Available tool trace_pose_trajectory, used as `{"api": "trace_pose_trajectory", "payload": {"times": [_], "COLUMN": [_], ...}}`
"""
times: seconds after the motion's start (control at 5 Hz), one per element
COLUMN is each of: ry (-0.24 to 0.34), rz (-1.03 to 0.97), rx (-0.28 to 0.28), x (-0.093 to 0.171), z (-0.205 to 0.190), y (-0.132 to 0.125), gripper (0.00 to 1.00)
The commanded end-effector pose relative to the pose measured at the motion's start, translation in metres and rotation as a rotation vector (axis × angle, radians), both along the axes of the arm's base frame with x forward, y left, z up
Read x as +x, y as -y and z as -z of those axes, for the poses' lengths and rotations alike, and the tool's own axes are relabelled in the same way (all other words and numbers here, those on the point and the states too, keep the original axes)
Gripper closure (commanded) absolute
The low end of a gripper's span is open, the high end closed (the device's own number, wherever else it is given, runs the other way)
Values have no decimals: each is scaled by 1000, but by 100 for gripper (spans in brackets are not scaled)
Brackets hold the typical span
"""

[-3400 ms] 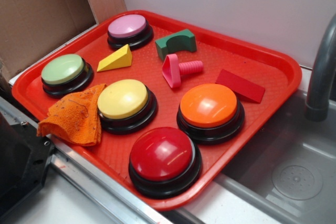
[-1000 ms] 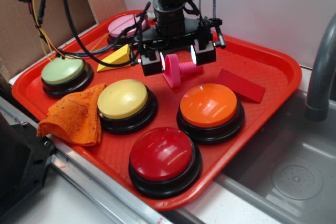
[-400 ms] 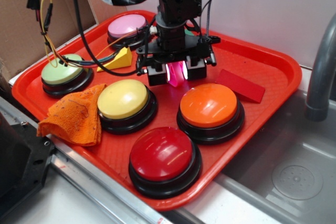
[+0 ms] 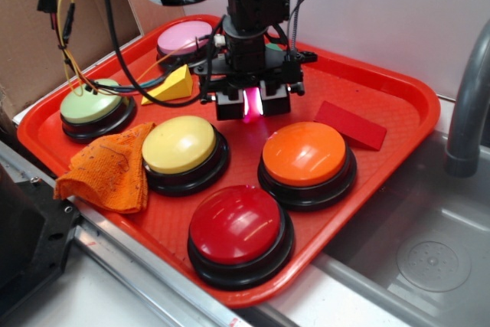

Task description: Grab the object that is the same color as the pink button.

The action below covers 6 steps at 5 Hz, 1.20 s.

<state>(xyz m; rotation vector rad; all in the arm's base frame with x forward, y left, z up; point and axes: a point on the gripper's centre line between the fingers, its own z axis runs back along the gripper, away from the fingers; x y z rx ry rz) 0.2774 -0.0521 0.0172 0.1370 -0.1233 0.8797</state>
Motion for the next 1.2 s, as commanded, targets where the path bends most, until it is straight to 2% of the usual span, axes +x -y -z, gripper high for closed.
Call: {"api": "trace_pose_trajectory", "payload": {"times": [0.0,0.4,0.6,0.8,1.0], "ry": [44,124,249,308,253], "rz": [381,677,722,743,636], "rx": [-177,-203,-177,-167,-195], "x": [24,27,13,1,5], "z": [-76,-152,-195,-210,-197], "y": [-11,-9,-15,-21,-25], "gripper": [100,100,100,100,100]}}
